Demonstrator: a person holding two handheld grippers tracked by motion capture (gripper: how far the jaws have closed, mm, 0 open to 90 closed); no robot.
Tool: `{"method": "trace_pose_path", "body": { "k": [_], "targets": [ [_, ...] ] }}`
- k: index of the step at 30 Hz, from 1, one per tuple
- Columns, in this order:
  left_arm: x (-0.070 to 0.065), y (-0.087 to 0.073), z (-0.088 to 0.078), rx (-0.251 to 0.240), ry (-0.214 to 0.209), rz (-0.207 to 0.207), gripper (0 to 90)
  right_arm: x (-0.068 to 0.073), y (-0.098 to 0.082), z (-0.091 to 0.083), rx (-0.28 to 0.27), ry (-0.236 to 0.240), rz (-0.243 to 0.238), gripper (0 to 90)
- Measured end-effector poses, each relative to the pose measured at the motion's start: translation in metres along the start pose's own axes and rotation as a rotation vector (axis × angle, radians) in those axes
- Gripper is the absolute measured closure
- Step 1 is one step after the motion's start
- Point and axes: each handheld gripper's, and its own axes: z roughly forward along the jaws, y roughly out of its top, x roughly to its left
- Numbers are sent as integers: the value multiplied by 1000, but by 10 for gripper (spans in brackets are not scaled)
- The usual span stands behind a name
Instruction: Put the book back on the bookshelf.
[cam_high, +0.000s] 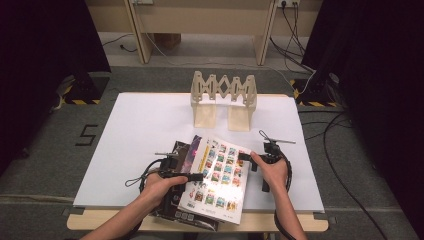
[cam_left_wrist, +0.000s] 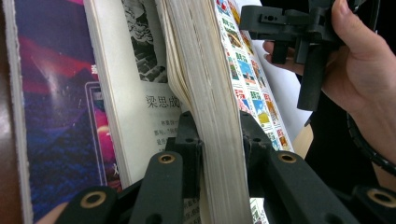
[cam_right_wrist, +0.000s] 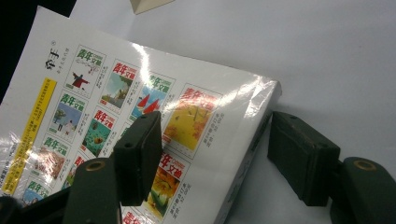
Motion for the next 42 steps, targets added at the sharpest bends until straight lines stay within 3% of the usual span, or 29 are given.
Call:
{"method": "trace_pose_path", "body": {
  "k": [1,2,3,4,5,6,7,8,9,10,11,12,13,14,17,19,21,23,26,28,31,36,40,42],
  "targets": [
    [-1,2,1,10,6,24,736,2,1,-1,-9,-23,-35,398],
    [-2,3,1,18,9,35,739,3,2,-2,-17,-35,-41,443],
    [-2,5,1,26,9,49,740,5,3,-6,-41,-60,-63,578],
    [-2,6,1,35,7,60,741,7,5,-11,-71,-79,-89,634],
    [-2,7,2,41,0,64,742,9,7,-16,-91,-53,-89,679],
    [-2,8,2,44,-7,68,744,10,9,-19,-100,50,-66,669],
    [-2,8,2,44,-12,63,749,11,11,-19,-91,146,7,607],
    [-2,8,2,41,-12,56,753,14,13,-18,-75,63,-38,570],
    [-2,7,2,34,-11,50,756,16,15,-19,-79,-65,-120,529],
    [-2,5,2,25,-10,48,759,13,17,-19,-98,-95,-121,503],
    [-2,5,2,21,-9,50,760,7,18,-20,-110,-49,-62,489],
    [-2,5,2,21,-9,50,761,7,18,-20,-110,-49,-62,489],
    [-2,4,2,15,-12,48,763,0,19,-19,-98,-67,-25,468],
    [-2,3,2,15,-13,45,763,-2,19,-18,-85,-92,-42,463],
    [-1,3,2,17,-15,37,763,-9,16,-12,-52,-42,6,438],
    [0,4,2,20,-16,35,761,-12,15,-6,-34,-66,-8,412],
    [0,4,2,22,-16,34,758,-14,15,-1,-41,-22,31,411],
    [1,7,3,37,-19,74,743,-15,15,7,-45,30,50,412],
    [3,8,3,48,-27,74,735,-13,17,10,-37,35,55,409],
    [3,8,3,50,-27,72,734,-12,18,10,-35,31,53,420],
    [2,11,3,77,-16,85,735,-4,19,0,-64,-12,-12,531],
    [4,12,2,92,-16,77,729,11,23,-13,-103,-40,-76,602],
    [7,11,2,89,-19,59,720,23,26,-24,-120,-28,-99,633],
    [7,10,2,87,-21,56,718,25,26,-26,-119,-30,-87,638]
  ]
}}
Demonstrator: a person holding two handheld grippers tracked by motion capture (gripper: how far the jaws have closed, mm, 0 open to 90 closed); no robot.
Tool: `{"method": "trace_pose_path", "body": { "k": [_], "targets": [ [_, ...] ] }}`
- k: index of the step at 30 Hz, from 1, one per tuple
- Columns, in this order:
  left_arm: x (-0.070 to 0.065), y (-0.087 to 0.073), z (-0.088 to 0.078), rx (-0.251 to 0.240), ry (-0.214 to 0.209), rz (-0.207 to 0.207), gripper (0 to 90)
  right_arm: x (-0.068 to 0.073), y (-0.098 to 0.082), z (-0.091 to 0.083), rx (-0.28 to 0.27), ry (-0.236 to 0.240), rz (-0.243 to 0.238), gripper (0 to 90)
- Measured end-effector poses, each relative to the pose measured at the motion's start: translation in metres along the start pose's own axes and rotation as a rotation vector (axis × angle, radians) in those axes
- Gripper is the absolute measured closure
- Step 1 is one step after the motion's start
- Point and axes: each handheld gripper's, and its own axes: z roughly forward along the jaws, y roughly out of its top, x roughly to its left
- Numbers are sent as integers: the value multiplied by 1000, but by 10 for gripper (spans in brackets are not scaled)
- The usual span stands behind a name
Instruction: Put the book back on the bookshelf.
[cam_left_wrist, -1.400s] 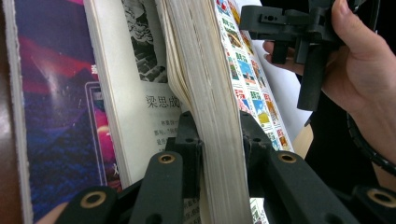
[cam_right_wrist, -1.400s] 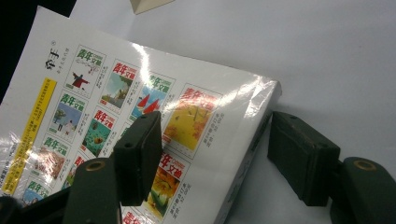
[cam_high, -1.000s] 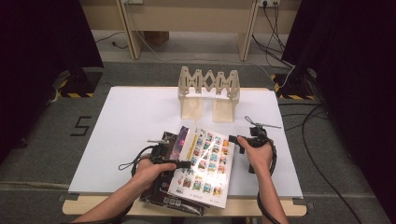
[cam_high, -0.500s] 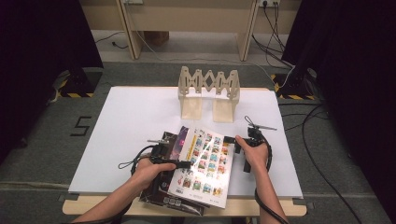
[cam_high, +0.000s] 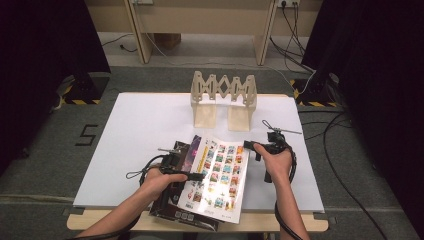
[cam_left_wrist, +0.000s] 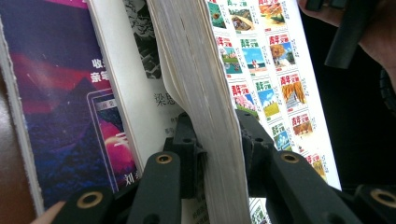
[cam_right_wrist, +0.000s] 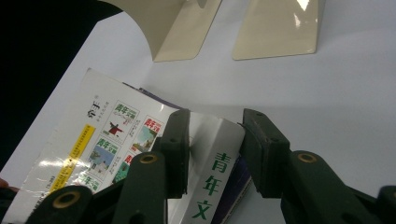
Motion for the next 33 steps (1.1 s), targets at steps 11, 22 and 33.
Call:
{"method": "trace_pose_path", "body": {
  "k": [11,22,33],
  "targets": [
    [4,-4,0,-15,-25,-27,720,-24,-13,12,58,35,166,603],
    [3,-2,-3,-10,1,-7,694,-15,-17,19,94,101,157,654],
    [4,-12,-37,-133,119,80,543,17,-2,-7,-1,82,80,696]
  ]
}}
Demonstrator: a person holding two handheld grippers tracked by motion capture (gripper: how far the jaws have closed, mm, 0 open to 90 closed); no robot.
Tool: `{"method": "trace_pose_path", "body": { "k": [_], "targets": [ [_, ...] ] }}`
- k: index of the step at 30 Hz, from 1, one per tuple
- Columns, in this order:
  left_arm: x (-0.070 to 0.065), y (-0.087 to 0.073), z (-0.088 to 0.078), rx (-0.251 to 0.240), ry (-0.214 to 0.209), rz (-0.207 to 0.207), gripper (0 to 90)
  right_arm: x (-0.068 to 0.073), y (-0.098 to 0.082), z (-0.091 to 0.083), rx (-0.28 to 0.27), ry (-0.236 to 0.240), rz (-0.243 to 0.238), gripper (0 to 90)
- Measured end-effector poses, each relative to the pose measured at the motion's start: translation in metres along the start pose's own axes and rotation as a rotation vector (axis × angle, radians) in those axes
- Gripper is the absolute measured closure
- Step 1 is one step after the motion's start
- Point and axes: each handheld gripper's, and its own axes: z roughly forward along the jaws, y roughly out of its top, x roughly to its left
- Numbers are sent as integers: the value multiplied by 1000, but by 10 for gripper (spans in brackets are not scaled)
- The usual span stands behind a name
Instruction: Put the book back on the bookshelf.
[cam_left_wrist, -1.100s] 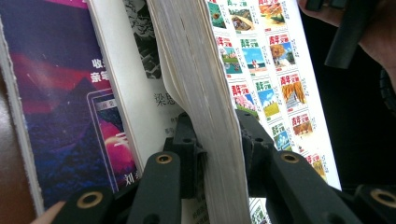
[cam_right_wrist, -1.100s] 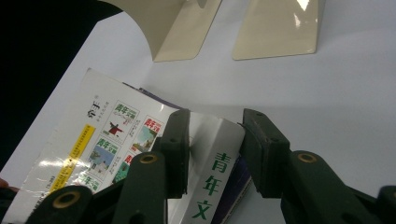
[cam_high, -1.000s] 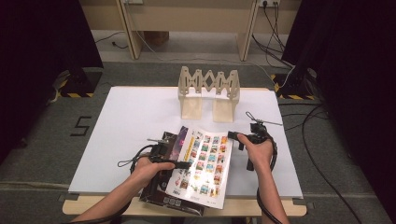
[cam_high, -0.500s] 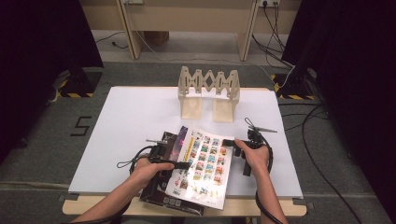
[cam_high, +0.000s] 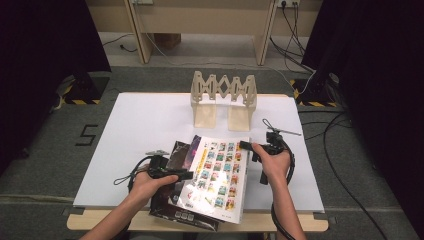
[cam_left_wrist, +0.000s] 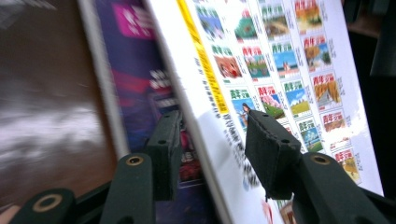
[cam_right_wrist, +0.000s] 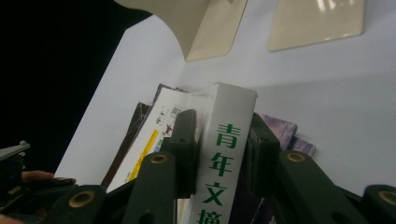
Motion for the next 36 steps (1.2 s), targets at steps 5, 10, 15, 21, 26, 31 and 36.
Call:
{"method": "trace_pose_path", "body": {
  "k": [5,10,15,21,26,31,36],
  "targets": [
    [5,-5,-17,-40,11,1,526,2,-1,2,-2,-56,-63,673],
    [10,-11,-18,-46,8,-19,526,1,0,6,10,-42,-63,685],
    [12,-12,-22,-56,23,-7,527,6,6,4,6,20,-10,714],
    [16,-12,-32,-86,44,-16,528,25,12,-1,-43,45,-38,732],
    [18,-11,-35,-99,46,-19,531,36,17,-5,-52,17,-72,737],
    [20,-10,-36,-103,50,-21,532,44,22,-11,-73,-2,-113,738],
    [20,-9,-38,-112,68,-12,522,57,28,-20,-110,-39,-162,739]
  ]
}}
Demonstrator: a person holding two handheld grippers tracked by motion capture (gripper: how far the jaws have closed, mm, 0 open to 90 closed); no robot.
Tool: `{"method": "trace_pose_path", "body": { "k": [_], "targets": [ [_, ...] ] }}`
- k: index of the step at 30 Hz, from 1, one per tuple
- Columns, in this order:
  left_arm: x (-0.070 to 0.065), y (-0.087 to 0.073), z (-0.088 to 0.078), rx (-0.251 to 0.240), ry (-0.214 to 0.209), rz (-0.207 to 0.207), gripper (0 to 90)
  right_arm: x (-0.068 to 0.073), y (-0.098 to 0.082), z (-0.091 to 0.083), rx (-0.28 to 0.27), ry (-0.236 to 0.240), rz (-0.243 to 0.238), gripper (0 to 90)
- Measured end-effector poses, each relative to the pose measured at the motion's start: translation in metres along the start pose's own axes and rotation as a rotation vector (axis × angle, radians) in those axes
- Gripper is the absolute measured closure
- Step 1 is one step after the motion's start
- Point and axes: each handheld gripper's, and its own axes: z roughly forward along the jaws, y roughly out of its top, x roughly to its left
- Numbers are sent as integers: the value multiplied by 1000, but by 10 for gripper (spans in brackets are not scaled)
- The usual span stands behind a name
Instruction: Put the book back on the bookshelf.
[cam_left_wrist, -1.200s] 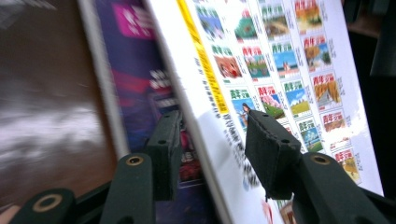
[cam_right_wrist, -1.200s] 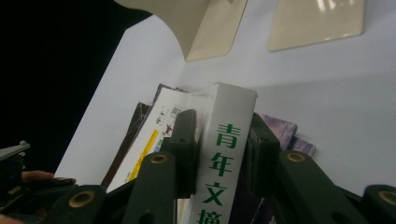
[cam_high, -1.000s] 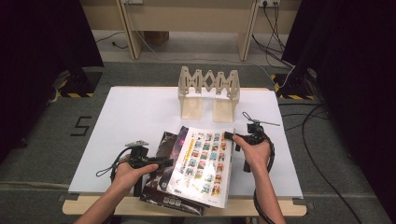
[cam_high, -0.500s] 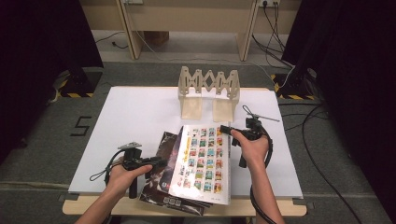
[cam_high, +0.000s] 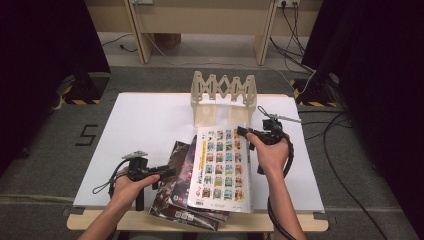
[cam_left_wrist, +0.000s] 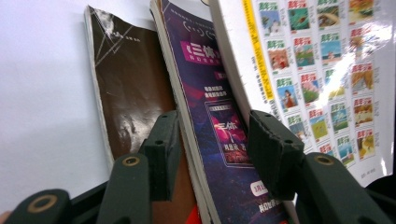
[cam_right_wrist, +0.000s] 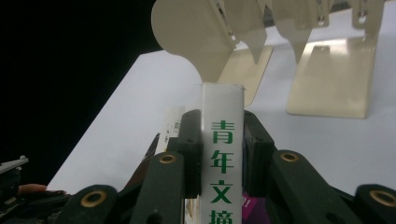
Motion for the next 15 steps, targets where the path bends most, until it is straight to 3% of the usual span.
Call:
{"method": "trace_pose_path", "body": {
  "k": [4,15],
  "targets": [
    [1,0,-1,-3,9,8,515,6,6,-6,-38,-28,-43,739],
    [3,1,-3,-16,18,2,512,18,17,-14,-93,-60,-96,740]
  ]
}}
